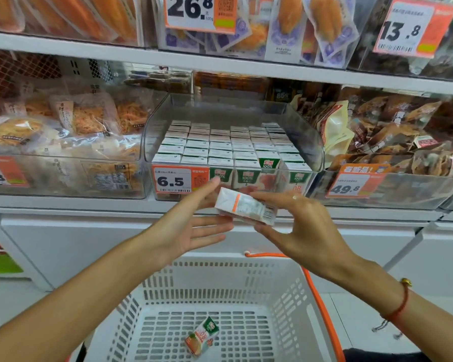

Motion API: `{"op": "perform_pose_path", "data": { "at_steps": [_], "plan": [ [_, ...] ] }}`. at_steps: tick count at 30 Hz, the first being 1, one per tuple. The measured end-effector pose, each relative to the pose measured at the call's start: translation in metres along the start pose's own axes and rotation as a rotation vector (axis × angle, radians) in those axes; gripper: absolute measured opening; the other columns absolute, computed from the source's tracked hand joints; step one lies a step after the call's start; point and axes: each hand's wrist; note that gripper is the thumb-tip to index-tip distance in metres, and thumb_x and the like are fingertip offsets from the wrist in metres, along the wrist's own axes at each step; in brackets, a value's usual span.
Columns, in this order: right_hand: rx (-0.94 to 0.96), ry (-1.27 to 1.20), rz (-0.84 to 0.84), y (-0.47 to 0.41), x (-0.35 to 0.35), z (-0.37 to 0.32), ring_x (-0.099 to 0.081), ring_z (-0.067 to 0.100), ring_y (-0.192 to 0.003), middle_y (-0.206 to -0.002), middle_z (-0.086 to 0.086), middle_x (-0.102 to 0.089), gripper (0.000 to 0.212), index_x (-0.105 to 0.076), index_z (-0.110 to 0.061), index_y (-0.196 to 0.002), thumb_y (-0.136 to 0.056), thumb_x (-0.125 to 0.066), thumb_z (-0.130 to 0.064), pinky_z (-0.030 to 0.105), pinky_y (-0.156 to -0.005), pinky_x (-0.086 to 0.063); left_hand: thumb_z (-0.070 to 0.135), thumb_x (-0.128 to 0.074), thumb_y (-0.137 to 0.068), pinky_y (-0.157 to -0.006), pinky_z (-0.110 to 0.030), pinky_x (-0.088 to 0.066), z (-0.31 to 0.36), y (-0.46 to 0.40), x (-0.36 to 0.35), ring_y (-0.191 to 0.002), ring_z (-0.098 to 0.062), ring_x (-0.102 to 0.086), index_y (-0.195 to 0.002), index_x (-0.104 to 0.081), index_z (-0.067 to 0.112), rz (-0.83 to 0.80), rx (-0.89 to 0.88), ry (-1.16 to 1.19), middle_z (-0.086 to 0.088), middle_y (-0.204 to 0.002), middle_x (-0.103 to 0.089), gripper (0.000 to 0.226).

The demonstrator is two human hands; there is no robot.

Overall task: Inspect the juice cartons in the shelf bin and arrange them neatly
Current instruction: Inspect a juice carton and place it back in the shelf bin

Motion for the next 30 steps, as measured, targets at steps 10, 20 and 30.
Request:
{"op": "perform_pose_path", "data": {
  "at_steps": [10,20,30],
  "plan": [
    [0.412,0.302,0.031,-0.017,-0.004,0.018,-0.060,0.021,-0.114,-0.128,0.000,-0.064,0.048,-0.061,-0.016,-0.129,-0.083,-0.075,-0.019,0.033,-0.091,-0.051,0.025,-0.078,-0.063,-0.068,-0.031,-0.062,0.004,-0.002,-0.002,-0.086,-0.025,-0.075,-0.112,-0.062,0.013,0.082,-0.043,0.220,-0.016,-0.093,-0.076,0.053],
    [-0.218,0.311,0.360,-0.029,0.026,0.123,-0.052,0.028,-0.107,-0.112,0.008,-0.062,0.031,-0.059,-0.012,-0.120,-0.090,-0.066,-0.017,0.032,-0.079,-0.043,0.028,-0.069,-0.089,-0.077,-0.023,-0.057,0.071,-0.066,-0.051,-0.103,-0.012,-0.066,-0.127,-0.059,0.019,0.181,-0.526,-0.234,0.002,-0.111,-0.070,0.040],
    [-0.124,0.459,0.326,-0.021,0.025,0.135,-0.055,0.032,-0.103,-0.112,0.009,-0.063,0.040,-0.063,-0.010,-0.115,-0.078,-0.077,-0.011,0.041,-0.083,-0.049,0.037,-0.064,-0.092,-0.090,-0.045,-0.051,0.095,-0.112,-0.059,-0.104,-0.015,-0.061,-0.134,-0.052,0.033,0.092,-0.769,-1.244,0.007,-0.123,-0.065,0.043]
  ]
}}
Point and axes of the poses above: each hand's wrist, its own y-axis away from the middle knuckle, its own x-axis out of the back of the hand, z = x × y
